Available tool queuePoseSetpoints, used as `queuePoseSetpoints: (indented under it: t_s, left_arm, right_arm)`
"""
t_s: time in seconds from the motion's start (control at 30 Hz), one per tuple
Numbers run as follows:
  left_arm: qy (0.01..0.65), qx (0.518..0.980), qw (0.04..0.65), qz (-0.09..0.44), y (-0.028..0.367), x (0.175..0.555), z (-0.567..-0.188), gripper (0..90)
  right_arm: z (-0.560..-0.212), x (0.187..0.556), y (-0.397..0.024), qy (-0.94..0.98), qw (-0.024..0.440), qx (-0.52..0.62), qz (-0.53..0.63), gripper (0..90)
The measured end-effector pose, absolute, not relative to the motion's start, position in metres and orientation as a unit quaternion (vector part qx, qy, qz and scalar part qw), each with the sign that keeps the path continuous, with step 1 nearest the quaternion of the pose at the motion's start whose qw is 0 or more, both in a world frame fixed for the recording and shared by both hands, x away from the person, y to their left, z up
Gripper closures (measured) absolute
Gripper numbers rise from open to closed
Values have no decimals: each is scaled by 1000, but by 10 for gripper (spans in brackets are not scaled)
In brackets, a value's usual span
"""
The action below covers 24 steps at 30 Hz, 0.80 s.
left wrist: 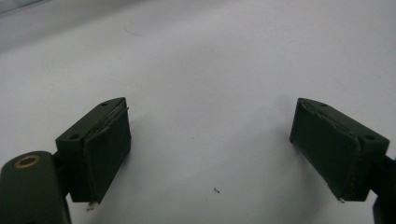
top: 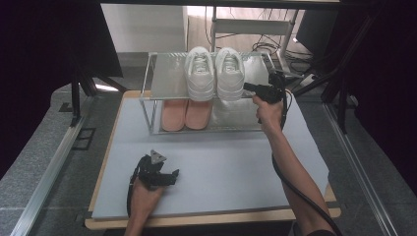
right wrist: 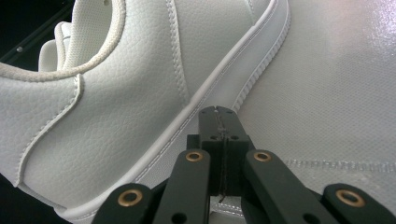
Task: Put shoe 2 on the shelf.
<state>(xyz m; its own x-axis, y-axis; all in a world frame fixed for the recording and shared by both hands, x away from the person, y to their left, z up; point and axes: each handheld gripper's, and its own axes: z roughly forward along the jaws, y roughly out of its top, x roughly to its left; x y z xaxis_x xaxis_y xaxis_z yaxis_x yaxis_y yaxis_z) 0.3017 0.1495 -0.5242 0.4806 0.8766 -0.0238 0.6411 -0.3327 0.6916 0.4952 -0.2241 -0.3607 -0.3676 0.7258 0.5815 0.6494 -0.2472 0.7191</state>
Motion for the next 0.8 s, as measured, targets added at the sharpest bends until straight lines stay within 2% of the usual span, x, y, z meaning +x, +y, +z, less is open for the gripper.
queuePoseSetpoints:
  t_s: [0.03,0.1,0.23,0.57,0.8]
  left_arm:
    - [477,796,327,180,150,302,-524,127]
    - [476,796,326,181,149,302,-524,127]
    - [476,796,326,181,150,302,-524,128]
    - [477,796,326,181,149,301,-524,128]
    - [476,797,326,181,149,302,-524,128]
  right_arm:
    - [-362,495,-221,615,20,557,558,900]
    - [-361,492,-216,618,47,558,551,900]
    - [-362,493,-220,615,29,558,556,900]
    - [-363,486,-223,629,39,537,560,900]
    - [-360,478,-231,643,55,521,559,836]
